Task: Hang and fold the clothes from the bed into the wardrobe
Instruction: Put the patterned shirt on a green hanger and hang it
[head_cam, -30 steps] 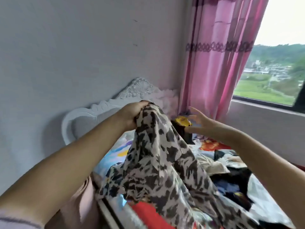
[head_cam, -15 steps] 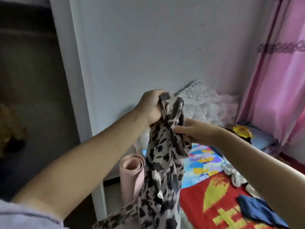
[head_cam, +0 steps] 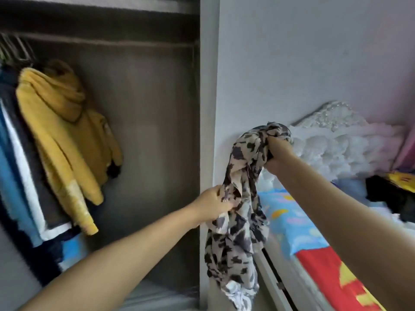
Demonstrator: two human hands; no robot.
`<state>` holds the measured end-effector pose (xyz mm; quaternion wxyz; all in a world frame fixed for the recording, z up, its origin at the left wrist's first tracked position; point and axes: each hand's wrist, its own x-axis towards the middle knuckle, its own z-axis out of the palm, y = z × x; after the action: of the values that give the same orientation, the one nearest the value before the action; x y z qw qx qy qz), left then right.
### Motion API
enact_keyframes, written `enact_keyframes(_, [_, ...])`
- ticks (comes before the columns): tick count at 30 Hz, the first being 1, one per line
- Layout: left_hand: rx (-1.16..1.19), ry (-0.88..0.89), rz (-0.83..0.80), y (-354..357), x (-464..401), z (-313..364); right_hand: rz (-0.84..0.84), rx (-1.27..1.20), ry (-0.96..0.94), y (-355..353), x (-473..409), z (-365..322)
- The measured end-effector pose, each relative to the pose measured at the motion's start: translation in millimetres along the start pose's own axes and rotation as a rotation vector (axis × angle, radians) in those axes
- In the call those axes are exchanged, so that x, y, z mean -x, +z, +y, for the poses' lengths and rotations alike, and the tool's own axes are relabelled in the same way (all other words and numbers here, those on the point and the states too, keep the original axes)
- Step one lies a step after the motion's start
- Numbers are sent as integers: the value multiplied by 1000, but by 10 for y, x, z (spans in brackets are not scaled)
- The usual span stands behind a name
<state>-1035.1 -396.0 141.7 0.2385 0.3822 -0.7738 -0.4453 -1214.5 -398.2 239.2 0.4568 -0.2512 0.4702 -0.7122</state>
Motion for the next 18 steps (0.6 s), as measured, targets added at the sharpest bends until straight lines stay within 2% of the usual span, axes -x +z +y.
enact_keyframes(3, [-21, -76, 214, -373, 76, -312, 90, 39, -42, 26, -117, 36])
enact_keyframes(6, [219, -16, 486, -857, 122, -288, 114, 260, -23, -52, -178, 164])
enact_keyframes(8, [396, 33, 545, -1161, 106, -95, 21, 663, 65, -62, -144, 297])
enact_keyframes(10, [440, 62, 463, -1392, 59, 123, -169, 1232, 49, 38, -88, 392])
enact_keyframes(11, [423, 66, 402, -1461, 34, 235, -319, 1369, -9, 169, -36, 440])
enact_keyframes(13, [348, 54, 307, -1523, -40, 382, -680, 1260, -118, 538, 120, 544])
enact_keyframes(14, [300, 42, 278, -1530, -92, 415, -804, 1170, -200, 722, 152, 630])
enact_keyframes(15, [258, 37, 268, -1541, -139, 418, -813, 1120, -271, 881, 140, 738])
enact_keyframes(17, [263, 20, 328, -1630, -259, 346, -662, 1039, -395, 1149, 18, 880])
enact_keyframes(18, [328, 23, 374, -1714, -311, 267, -562, 998, -397, 1254, -75, 920])
